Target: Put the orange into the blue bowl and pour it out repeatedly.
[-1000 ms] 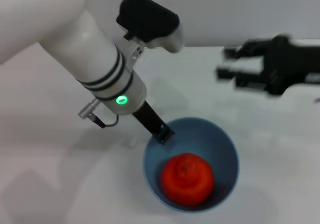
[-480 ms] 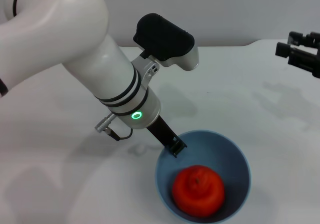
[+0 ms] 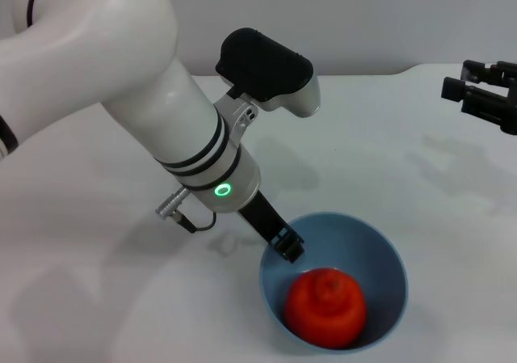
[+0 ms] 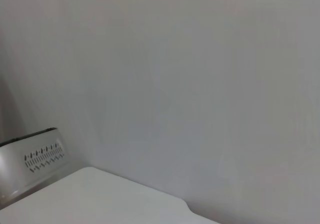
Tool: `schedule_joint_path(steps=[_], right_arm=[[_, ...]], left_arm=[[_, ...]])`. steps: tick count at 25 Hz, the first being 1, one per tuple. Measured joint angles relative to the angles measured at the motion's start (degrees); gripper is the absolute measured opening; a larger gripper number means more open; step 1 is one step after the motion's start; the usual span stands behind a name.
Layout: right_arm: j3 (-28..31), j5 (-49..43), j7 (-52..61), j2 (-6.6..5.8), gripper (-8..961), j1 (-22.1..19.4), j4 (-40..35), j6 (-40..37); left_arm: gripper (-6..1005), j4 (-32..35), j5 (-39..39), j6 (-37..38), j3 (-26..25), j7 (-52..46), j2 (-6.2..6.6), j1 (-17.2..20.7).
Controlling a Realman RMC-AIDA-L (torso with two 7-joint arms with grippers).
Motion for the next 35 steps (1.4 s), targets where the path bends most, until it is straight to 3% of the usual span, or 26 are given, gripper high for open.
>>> schedule_joint_path(steps=[2,8,9,13,15,18,20,21,22,24,28,32,35], right_arm=[[-0.1,0.0,0.0,0.01,444,0.0,0.0,0.0],[-0.2,-0.2,0.0,0.03,444,0.1,0.8,0.0],[-0.2,-0.2,0.0,0.03,444,0.1,1.1,0.0],[-0.1,-0.3,-0.1,-0.04,444,0.4,3.2,0.3],[-0.1,-0.4,-0.8,-0.12,444,0.6,4.1,0.4],[0.3,-0.3,-3.1,-0.15,444,0.6,4.6,0.5],[0.6,0.1,-4.5,-0.11,444,0.5,5.4,0.5],[0.8,0.3,-5.1,-0.10,444,0.5,6.1,0.5],[1.2,0.6,-5.6,-0.09,444,0.7,7.0,0.5],[2.2,1.7,-6.6,-0.04,444,1.0,9.4,0.6],[5.3,10.7,-12.3,0.00,444,1.9,18.5,0.6],[9.0,22.9,-21.9,-0.09,444,1.9,28.8,-0.2],[11.1,29.4,-29.6,-0.02,444,1.0,33.9,-0.7]], left_arm=[[118,0.2,0.0,-0.1,-0.2,0.0,0.06,0.1],[384,2.2,-0.1,-0.8,-5.4,0.4,0.47,0.8],[431,4.2,-0.1,-1.7,-10.4,1.2,0.64,2.5],[600,5.9,-1.2,-2.8,-14.8,2.7,0.67,4.4],[658,7.5,-5.5,-4.9,-20.9,6.1,0.79,7.2],[747,6.3,-19.1,-8.3,-30.6,13.5,0.85,12.5],[743,2.0,-31.0,-9.1,-36.9,20.3,0.94,15.7],[742,2.0,-31.0,-9.1,-36.9,20.3,0.94,15.7],[740,-0.9,-37.1,-8.7,-39.9,24.2,1.01,17.1],[738,-10.6,-54.0,-2.8,-49.6,36.7,1.27,20.6],[738,-17.9,-64.5,4.8,-58.0,48.9,1.01,24.0],[737,-22.0,-73.4,7.0,-60.5,65.2,0.70,28.6],[737,-25.4,-79.0,7.6,-60.4,85.0,0.39,31.8]])
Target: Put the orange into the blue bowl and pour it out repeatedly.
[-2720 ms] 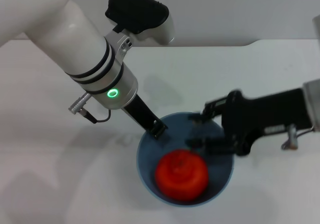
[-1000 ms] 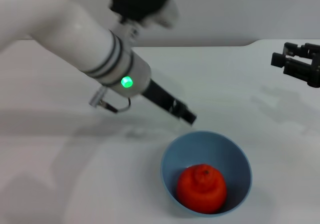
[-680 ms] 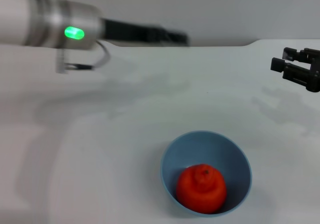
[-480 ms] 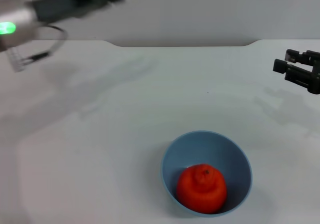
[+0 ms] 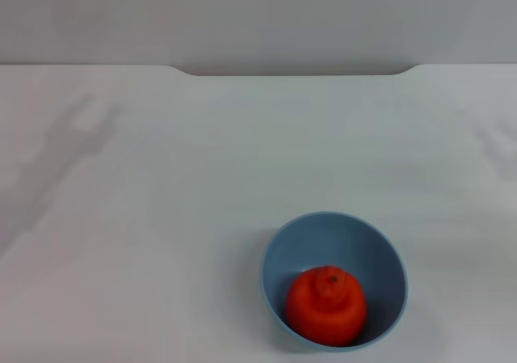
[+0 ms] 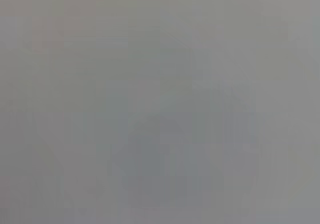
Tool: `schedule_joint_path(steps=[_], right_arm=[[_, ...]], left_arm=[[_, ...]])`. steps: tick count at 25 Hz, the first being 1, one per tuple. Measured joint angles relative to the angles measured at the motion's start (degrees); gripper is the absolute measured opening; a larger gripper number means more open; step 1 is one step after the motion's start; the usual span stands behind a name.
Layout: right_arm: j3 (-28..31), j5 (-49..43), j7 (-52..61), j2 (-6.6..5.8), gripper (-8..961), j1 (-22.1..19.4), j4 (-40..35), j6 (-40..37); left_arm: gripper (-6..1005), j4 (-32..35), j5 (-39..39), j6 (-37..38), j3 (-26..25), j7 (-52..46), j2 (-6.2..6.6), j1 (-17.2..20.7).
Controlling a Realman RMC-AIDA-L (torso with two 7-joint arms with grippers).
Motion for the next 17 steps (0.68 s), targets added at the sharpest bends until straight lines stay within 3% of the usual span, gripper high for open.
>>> schedule_joint_path(steps=[6,10,14,17], right_arm=[[2.7,11.5,-18.7,0.09,444,0.0,13.2,-0.7],[2.9,18.9,-39.3,0.46,444,1.1,25.0,-6.4],[3.0,25.3,-58.3,0.65,444,4.4,38.6,-14.9],[3.4,25.6,-59.3,0.66,444,5.6,41.2,-15.0]], left_arm=[[737,-13.6,-5.3,5.3,0.0,43.7,-0.16,1.8],[737,-23.2,-5.7,6.8,0.1,67.0,-0.30,0.8],[737,-29.9,-5.2,7.9,0.1,76.2,-0.44,0.0],[737,-30.9,-5.1,8.3,0.1,76.1,-0.43,0.0]])
